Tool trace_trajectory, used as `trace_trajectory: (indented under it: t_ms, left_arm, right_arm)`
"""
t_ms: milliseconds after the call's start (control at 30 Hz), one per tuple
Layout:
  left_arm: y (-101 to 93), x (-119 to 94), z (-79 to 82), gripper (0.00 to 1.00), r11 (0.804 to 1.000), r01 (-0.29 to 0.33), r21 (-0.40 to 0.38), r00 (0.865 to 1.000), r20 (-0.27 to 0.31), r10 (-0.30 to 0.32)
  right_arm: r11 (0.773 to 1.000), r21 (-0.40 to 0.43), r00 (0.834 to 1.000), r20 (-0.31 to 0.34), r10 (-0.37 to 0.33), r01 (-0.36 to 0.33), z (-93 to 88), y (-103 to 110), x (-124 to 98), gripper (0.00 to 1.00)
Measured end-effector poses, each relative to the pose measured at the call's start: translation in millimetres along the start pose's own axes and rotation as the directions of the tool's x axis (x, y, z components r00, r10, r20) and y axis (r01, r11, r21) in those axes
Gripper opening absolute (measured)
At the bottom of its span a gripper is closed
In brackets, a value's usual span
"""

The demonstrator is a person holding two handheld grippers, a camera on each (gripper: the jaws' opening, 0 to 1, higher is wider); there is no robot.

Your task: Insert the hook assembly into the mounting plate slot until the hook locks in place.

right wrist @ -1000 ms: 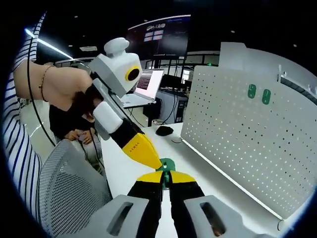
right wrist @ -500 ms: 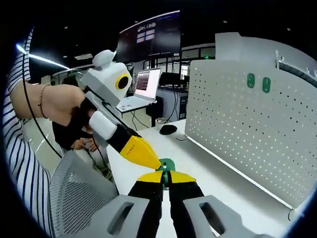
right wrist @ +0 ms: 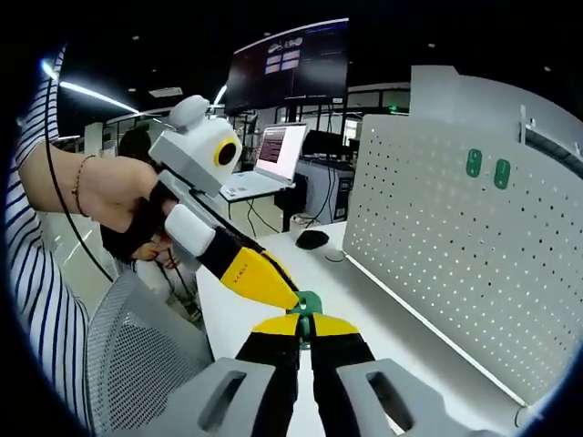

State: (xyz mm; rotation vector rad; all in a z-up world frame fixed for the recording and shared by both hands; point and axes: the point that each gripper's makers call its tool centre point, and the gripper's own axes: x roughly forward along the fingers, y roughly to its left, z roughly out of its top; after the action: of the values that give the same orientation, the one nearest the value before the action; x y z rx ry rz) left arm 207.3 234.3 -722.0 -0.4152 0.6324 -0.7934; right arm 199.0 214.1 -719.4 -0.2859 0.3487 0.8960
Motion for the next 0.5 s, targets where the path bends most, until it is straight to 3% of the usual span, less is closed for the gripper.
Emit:
trace_trajectory:
  t_ms: [33, 67, 167, 267, 300, 367, 400, 500]
  left_arm:
    - [2.9, -1, 1.7, 0.28, 1.000, -0.013, 0.007, 1.000, 0.012, 0.013]
    - [9.4, -5, 9.2, 0.30, 0.997, -0.058, 0.060, 0.997, 0.061, 0.054]
    - [11.4, -11, 3.1, 0.32, 0.984, -0.084, 0.159, 0.996, 0.044, 0.078]
    - [9.3, -13, 2.6, 0.42, 0.988, -0.066, 0.141, 0.996, 0.076, 0.056]
    - [1.9, -12, 4.1, 0.42, 0.993, -0.014, 0.113, 0.995, 0.104, 0.002]
    - [0.2, -13, 4.4, 0.43, 0.998, 0.025, 0.051, 0.989, 0.142, -0.032]
    - [1.0, -13, 4.6, 0.48, 0.999, 0.024, 0.038, 0.987, 0.157, -0.029]
    - [7.9, -13, -0.7, 0.66, 0.999, 0.002, 0.036, 0.985, 0.171, -0.008]
  right_arm:
    - [1.000, 0.005, 1.000, -0.002, -0.012, 0.012, -0.3, -3, 0, 0.00]
    - [1.000, 0.012, 1.000, -0.006, -0.016, 0.016, -0.6, -4, 0, 0.00]
    - [0.999, 0.038, 0.999, 0.012, -0.038, 0.037, 2.4, -9, 0, 0.00]
    - [0.995, 0.076, 0.997, 0.046, -0.067, 0.063, 9.1, -14, 1, 0.00]
    - [0.993, 0.090, 0.996, 0.054, -0.076, 0.071, 11.0, -15, 1, 0.00]
    - [0.990, 0.110, 0.993, 0.070, -0.095, 0.087, 14.7, -18, 1, 0.00]
    - [0.988, 0.077, 0.987, 0.080, -0.142, 0.136, 19.4, -25, 0, 0.00]
    - [0.983, 0.070, 0.978, 0.111, -0.177, 0.170, 26.9, -29, -1, 0.00]
